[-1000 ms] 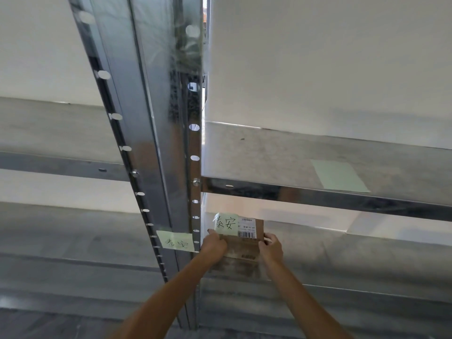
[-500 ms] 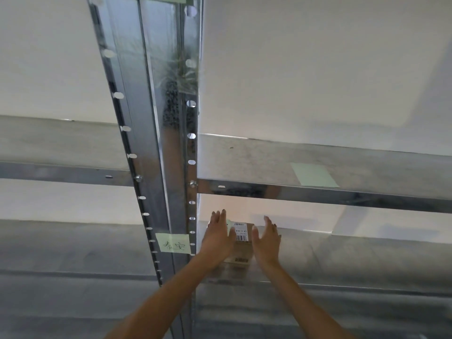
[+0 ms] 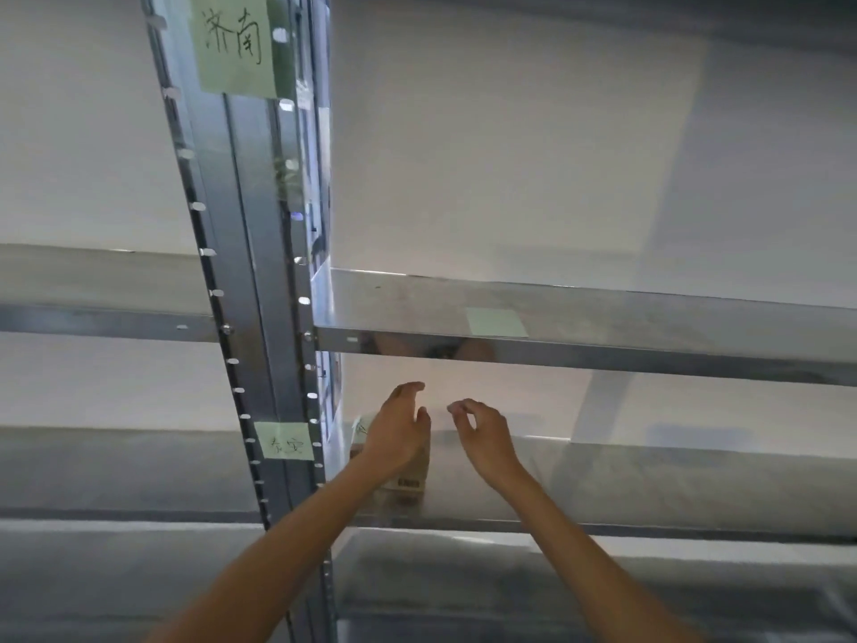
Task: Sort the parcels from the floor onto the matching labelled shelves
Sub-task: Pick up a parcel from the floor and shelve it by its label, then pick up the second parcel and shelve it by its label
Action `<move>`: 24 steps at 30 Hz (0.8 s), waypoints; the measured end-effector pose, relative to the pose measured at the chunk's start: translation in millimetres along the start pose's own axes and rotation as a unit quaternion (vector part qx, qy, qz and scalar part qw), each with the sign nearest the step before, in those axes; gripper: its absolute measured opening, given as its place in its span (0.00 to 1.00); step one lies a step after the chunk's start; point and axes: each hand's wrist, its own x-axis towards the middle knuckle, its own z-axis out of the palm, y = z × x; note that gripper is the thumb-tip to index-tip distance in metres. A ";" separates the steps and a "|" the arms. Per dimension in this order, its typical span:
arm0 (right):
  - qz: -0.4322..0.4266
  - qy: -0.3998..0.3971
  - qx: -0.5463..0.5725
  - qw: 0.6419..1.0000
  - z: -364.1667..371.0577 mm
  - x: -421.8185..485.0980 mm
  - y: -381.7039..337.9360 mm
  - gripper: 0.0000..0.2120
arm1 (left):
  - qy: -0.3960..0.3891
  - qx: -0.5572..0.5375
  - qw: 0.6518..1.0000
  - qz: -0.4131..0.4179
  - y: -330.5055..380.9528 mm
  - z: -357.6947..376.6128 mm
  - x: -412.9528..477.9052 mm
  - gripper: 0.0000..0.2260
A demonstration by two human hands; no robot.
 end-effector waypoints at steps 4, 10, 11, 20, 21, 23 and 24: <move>-0.030 -0.003 0.003 1.000 -52.6 -21.5 -6.9 0.15 | 0.026 -0.008 0.999 0.019 41.4 9.2 -14.1 0.15; -0.080 0.042 -0.005 0.996 -130.2 -53.7 -1.4 0.14 | 0.065 -0.020 0.994 0.085 116.5 27.4 -30.6 0.14; -0.091 0.050 -0.023 0.994 -140.9 -58.1 -0.4 0.14 | 0.063 -0.023 0.993 0.099 128.9 29.6 -32.8 0.15; -0.078 0.177 -0.142 0.971 -247.5 -106.2 39.4 0.15 | -0.001 -0.042 0.974 0.221 221.1 92.4 -43.4 0.20; -0.072 0.191 -0.158 0.966 -258.6 -111.2 46.7 0.14 | -0.021 -0.040 0.973 0.227 228.9 101.5 -43.2 0.21; -0.046 0.220 -0.173 0.959 -280.3 -123.8 62.3 0.13 | -0.061 -0.039 0.967 0.246 243.4 121.5 -45.0 0.23; -0.029 0.235 -0.176 0.956 -290.3 -130.7 70.7 0.13 | -0.078 -0.041 0.962 0.258 250.6 131.2 -46.9 0.23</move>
